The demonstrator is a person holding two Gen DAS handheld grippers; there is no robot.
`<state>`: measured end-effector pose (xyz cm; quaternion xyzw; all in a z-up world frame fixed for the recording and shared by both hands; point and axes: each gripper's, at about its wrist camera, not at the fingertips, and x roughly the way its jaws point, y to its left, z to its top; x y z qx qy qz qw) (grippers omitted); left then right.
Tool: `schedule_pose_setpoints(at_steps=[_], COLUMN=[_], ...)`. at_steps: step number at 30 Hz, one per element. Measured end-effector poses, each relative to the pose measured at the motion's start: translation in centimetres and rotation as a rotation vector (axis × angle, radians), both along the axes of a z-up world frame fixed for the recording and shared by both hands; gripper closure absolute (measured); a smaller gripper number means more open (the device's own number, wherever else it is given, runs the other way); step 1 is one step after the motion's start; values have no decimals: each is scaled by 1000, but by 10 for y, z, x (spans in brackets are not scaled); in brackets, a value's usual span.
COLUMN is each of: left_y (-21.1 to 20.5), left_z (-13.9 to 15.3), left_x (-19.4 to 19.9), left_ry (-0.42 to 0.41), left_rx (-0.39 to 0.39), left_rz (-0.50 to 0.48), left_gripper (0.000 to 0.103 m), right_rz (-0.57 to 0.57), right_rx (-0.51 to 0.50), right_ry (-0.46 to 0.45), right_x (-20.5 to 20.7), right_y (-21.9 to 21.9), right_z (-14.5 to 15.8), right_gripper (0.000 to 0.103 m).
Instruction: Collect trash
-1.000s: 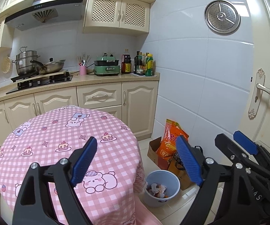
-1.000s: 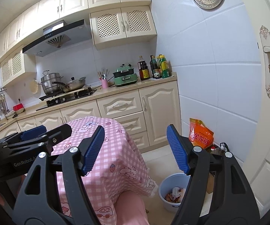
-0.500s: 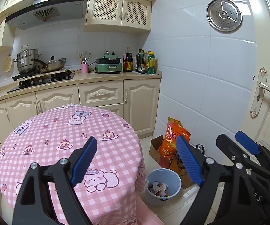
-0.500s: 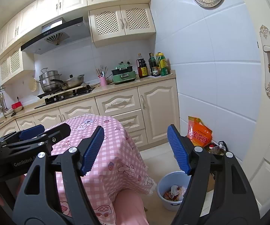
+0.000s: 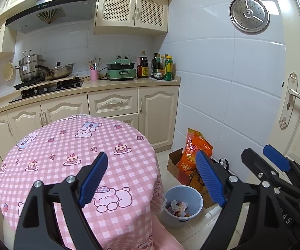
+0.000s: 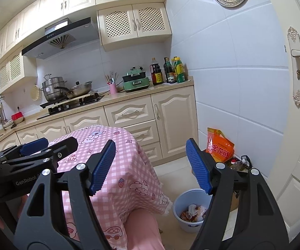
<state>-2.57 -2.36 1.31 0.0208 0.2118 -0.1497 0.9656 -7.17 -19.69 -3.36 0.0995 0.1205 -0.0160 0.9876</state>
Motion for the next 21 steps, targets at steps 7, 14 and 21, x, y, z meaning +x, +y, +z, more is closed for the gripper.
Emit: schedule_pose_setpoints(at_steps=[7,14,21], left_y=[1,3,4], left_z=[0,-1,-1], left_x=[2,1,0], left_ry=[8,12,10], left_rx=[12,12,15], left_rz=[2,1,6], left_gripper=[18,18,18], right_rz=[2,5,5], right_rx=[9,11,2], right_ry=[5,8,17], right_x=[1,1,2], right_y=[-1,-1,1], right_z=[-3,-4,-5], right_gripper=[33,33,33])
